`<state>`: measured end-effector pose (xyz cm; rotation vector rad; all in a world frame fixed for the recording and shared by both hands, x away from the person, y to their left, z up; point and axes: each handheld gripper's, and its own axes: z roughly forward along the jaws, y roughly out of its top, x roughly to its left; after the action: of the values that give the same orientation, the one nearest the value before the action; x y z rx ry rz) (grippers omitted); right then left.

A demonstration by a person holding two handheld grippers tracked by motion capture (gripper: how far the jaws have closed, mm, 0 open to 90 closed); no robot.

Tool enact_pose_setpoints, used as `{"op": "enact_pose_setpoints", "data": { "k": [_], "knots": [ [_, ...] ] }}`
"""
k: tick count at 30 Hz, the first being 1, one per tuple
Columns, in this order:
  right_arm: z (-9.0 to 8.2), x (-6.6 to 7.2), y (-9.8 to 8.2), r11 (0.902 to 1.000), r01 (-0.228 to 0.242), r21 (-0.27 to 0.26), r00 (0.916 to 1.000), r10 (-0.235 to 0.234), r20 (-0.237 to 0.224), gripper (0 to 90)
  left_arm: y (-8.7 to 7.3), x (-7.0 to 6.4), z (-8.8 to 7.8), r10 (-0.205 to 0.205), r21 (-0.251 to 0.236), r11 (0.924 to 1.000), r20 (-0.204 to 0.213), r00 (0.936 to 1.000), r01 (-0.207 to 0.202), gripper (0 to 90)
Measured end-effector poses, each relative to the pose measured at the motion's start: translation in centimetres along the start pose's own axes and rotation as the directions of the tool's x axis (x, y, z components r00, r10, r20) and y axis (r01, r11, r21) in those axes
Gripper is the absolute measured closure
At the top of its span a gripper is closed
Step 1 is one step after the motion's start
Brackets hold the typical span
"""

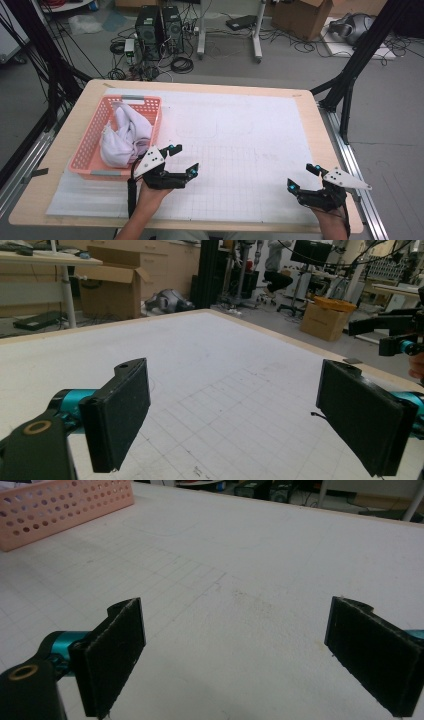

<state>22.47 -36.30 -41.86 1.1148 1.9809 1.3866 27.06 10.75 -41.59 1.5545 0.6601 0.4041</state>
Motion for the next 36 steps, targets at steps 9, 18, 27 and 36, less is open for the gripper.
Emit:
{"op": "enact_pose_setpoints", "data": {
  "k": [9,18,27,36],
  "knots": [
    [0.02,-0.44,-0.07,0.9999,-0.011,-0.013,0.9999,0.011,-0.004,8.2,-0.06,0.16,0.10,-0.007,-0.002,1.0000,-0.005,1.0000,0.007,14.4],
    [0.00,-0.49,-0.02,0.9999,-0.006,-0.015,0.9999,0.005,-0.010,8.2,-0.10,0.05,0.04,-0.003,-0.003,1.0000,-0.010,0.9999,0.003,14.4],
    [-0.05,-0.49,0.06,0.9999,-0.004,-0.015,1.0000,0.004,-0.003,8.2,-0.01,0.14,0.00,-0.001,-0.008,1.0000,-0.006,1.0000,0.001,14.5],
    [-0.09,-0.20,0.16,0.9999,0.007,-0.011,0.9999,-0.007,-0.008,8.2,0.02,0.12,-0.18,0.002,-0.009,1.0000,-0.011,0.9999,-0.003,14.4]
  ]
}}
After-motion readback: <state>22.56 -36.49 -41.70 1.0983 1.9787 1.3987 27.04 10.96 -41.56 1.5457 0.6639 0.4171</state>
